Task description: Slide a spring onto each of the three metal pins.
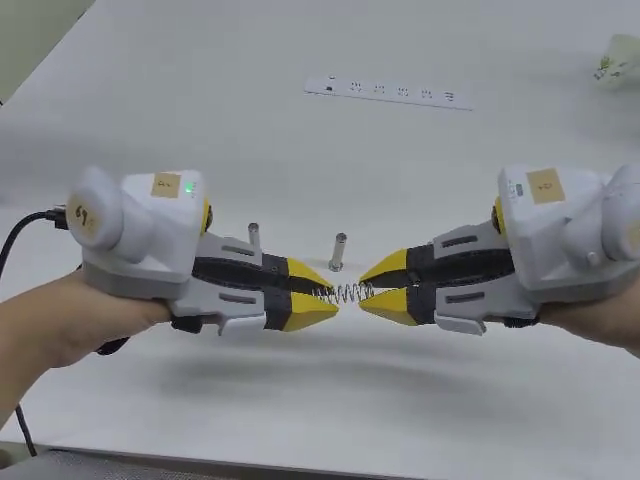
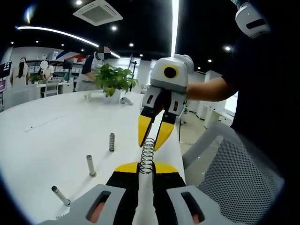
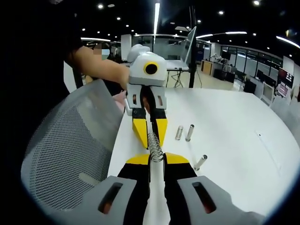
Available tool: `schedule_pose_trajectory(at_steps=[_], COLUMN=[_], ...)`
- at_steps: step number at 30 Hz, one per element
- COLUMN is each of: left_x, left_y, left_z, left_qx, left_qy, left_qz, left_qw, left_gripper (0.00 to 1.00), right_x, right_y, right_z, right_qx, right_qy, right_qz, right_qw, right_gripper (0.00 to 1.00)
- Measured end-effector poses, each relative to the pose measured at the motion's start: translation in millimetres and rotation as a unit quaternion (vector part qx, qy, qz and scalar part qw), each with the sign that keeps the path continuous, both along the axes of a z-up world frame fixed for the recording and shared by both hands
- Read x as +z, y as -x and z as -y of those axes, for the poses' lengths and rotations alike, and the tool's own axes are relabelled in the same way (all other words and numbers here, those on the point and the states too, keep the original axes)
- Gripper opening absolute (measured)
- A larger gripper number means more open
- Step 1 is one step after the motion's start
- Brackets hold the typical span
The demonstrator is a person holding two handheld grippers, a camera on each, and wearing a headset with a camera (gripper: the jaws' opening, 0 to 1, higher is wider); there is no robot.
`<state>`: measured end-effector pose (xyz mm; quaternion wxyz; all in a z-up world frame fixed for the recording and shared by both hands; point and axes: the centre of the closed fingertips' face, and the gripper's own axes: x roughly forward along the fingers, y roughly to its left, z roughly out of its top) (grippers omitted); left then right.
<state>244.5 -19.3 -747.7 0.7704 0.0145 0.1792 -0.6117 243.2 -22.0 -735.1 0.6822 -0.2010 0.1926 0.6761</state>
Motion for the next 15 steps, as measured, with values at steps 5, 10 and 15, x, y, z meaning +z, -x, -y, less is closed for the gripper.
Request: schedule_pose_trajectory(at_steps=[5,10,15], left_x=[-4.2,-5.8,-7.4], left_y=[1.8,2.5,2.6], left_z=[3.0,6.4,10.0], left_qx=[-0.006,-0.009,-0.012], left_qy=[-0.008,-0.012,-0.017], left_qz=[0.004,0.011,0.014], left_qw=[0.9999,0.9998,0.9997], left_gripper=[0.02,0.02,0.02], right_x=[11.1,24.3,23.3], right_y=[3.0,3.5,3.7], right_z=[-7.7,-19.8,-26.2], right_qx=[0.011,0.003,0.006], right_qy=[-0.007,-0.046,-0.049], right_qz=[0.01,-0.007,0.007], right_qw=[0.9999,0.9989,0.9988], right_gripper=[0.07,0.07,0.07])
